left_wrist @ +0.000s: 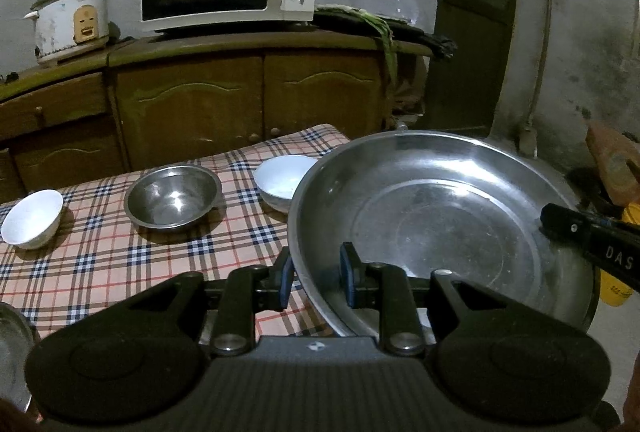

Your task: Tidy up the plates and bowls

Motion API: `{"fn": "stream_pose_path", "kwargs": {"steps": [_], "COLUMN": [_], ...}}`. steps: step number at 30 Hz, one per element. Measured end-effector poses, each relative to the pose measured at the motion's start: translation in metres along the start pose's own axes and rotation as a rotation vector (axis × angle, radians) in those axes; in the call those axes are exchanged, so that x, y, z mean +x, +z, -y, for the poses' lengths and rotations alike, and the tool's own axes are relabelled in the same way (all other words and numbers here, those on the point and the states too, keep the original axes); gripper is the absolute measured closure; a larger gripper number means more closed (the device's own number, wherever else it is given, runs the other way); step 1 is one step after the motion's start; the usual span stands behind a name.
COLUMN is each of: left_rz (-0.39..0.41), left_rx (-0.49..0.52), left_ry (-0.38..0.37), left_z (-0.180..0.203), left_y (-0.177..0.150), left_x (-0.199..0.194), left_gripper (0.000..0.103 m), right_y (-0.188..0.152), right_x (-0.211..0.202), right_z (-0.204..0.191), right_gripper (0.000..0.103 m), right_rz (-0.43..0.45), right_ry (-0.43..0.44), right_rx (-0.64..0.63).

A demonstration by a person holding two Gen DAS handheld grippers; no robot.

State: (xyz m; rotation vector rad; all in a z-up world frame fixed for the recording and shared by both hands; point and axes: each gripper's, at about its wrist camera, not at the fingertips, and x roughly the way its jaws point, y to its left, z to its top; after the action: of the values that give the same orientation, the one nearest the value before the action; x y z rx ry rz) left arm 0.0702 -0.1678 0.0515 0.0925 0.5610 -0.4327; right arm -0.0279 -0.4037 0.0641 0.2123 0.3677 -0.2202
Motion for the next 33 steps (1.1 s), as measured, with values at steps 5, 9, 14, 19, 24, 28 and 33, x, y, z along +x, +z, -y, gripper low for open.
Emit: {"fn": "stream_pose_path", "kwargs": {"steps": [5,9,14,19,24,28,33], "left_rz": [0.001,0.007,0.011,0.017,0.017,0.018,0.020], "left_rx": [-0.001,0.008,0.004,0.003,-0.006,-0.011,-0.014], "left_ry": [0.010,0.018,0.021,0.028,0.033,0.039,0.050], "left_z": [-0.002,-0.003,-0.004,-0.006,-0.010,-0.013,-0.013], "left_y": [-0.001,-0.002,-0.003,-0.004,-0.005,-0.006,-0.007], "left_x": [-0.003,-0.005,-0.008,-0.012,-0.014,-0.016,-0.020], "left_gripper": [0.078,0.078,0.078,0.078,0.078,0.078,0.078], "right_y": [0.001,0.002,0.003,0.002,0.001,0.001,0.001], "right_x": [0.000,-0.001,-0.002,-0.004,-0.006,-0.007,-0.007], "right_z": [0.001,-0.002,-0.002,-0.001,-0.003,-0.002,-0.002], "right_gripper": [0.083,0.083,0.083,0.083,0.083,0.083,0.083], "right_rz": [-0.005,-0.005,0.000,0.002,0.003,0.003,0.001], "right_ry": [0.011,0.018,0.026,0.037,0.047,0.057,0.068], "right_rx": [-0.004,-0.007,-0.012,-0.016,-0.024,-0.030,-0.037]}}
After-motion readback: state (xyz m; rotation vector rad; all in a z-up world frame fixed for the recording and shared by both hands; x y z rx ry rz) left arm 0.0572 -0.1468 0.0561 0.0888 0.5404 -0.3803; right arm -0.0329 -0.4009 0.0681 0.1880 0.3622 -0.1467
